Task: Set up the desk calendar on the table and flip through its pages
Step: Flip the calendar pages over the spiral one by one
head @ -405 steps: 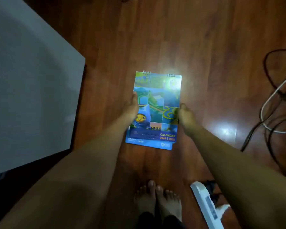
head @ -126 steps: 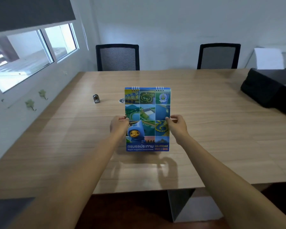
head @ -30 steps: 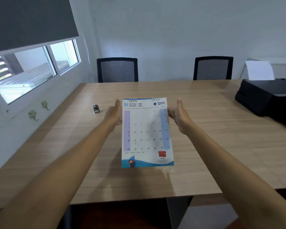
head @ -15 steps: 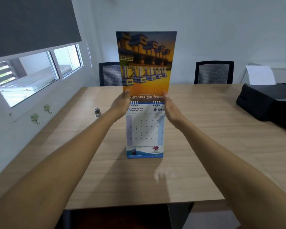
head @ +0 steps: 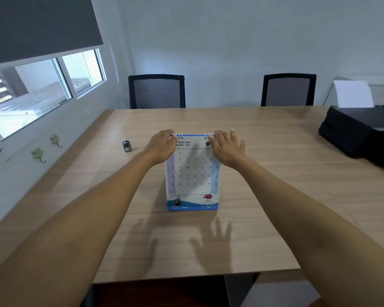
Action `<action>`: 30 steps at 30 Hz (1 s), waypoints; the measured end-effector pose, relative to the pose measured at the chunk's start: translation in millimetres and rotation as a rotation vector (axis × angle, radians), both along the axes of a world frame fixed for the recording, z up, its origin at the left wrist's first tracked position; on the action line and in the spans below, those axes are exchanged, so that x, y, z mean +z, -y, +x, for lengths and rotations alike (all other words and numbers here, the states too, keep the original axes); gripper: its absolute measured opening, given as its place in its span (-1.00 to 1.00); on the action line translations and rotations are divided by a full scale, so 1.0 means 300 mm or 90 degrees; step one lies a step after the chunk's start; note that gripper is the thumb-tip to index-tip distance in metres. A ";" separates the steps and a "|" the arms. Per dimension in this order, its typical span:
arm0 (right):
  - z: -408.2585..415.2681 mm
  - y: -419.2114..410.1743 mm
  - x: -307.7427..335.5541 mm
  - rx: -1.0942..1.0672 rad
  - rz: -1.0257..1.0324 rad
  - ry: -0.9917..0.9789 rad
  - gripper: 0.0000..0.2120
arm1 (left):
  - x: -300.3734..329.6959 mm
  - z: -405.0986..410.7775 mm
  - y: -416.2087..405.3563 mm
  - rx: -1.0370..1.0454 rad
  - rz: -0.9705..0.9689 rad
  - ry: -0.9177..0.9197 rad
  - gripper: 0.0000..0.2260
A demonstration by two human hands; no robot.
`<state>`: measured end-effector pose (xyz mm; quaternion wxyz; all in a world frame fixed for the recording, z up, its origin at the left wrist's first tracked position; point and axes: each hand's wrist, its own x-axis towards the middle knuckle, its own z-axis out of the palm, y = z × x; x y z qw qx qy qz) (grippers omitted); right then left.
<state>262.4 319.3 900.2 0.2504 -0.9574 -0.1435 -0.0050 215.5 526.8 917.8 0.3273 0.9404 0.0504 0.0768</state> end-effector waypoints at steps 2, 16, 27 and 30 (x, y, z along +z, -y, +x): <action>-0.004 -0.003 -0.008 -0.012 0.074 0.000 -0.41 | -0.006 -0.012 0.010 0.037 -0.085 0.003 -0.54; -0.086 0.002 -0.092 -0.097 0.636 -0.368 -0.23 | -0.073 -0.160 0.110 0.093 -0.544 -0.065 -0.40; -0.134 0.041 0.002 -0.145 0.527 -0.322 -0.24 | -0.009 -0.167 0.078 0.192 -0.417 -0.039 -0.35; -0.144 0.070 0.053 -0.146 0.547 -0.290 -0.32 | 0.013 -0.170 0.040 0.246 -0.443 -0.030 -0.30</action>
